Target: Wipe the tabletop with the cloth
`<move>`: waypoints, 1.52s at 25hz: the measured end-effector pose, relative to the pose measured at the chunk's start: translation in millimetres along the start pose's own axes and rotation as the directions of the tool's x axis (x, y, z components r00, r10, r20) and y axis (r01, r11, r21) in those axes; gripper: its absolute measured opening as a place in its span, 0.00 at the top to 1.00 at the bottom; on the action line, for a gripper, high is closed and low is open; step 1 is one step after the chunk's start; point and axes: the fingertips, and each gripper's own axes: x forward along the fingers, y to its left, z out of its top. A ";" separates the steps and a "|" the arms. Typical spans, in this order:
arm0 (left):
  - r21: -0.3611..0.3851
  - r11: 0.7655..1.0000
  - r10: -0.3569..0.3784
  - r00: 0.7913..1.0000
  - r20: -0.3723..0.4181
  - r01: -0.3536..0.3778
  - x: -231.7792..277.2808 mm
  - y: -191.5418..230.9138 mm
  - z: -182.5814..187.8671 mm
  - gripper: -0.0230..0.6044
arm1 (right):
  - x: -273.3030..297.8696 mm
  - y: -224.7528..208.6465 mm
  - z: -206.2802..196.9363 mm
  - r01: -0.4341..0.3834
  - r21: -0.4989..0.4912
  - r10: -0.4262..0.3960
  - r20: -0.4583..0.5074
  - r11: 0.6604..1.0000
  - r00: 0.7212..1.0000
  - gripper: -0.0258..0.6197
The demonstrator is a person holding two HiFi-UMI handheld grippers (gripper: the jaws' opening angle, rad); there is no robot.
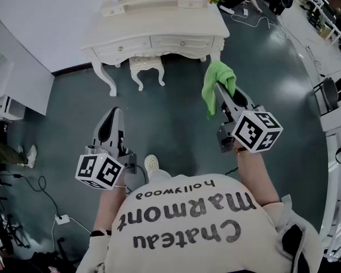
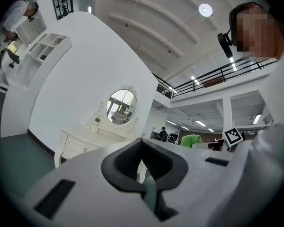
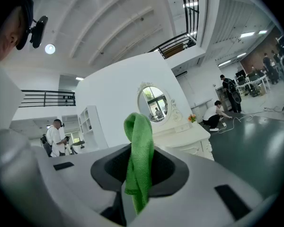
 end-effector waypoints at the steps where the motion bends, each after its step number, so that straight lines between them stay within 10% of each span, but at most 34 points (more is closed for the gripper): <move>1: -0.002 1.000 0.001 1.000 -0.001 -0.001 3.3 4.0 0.6 0.95 | 4.8 -0.6 0.0 0.003 -0.001 -0.003 -0.002 1.000 1.000 0.80; 29: 0.022 0.990 -0.138 0.990 0.008 0.137 104.5 175.4 101.0 0.95 | 189.4 76.3 23.3 -0.061 0.176 0.035 0.149 0.983 0.988 0.80; 38: -0.054 0.995 -0.090 0.996 -0.027 0.088 109.0 229.2 77.5 0.95 | 243.5 95.0 -16.6 -0.107 0.160 0.103 0.036 0.981 0.994 0.81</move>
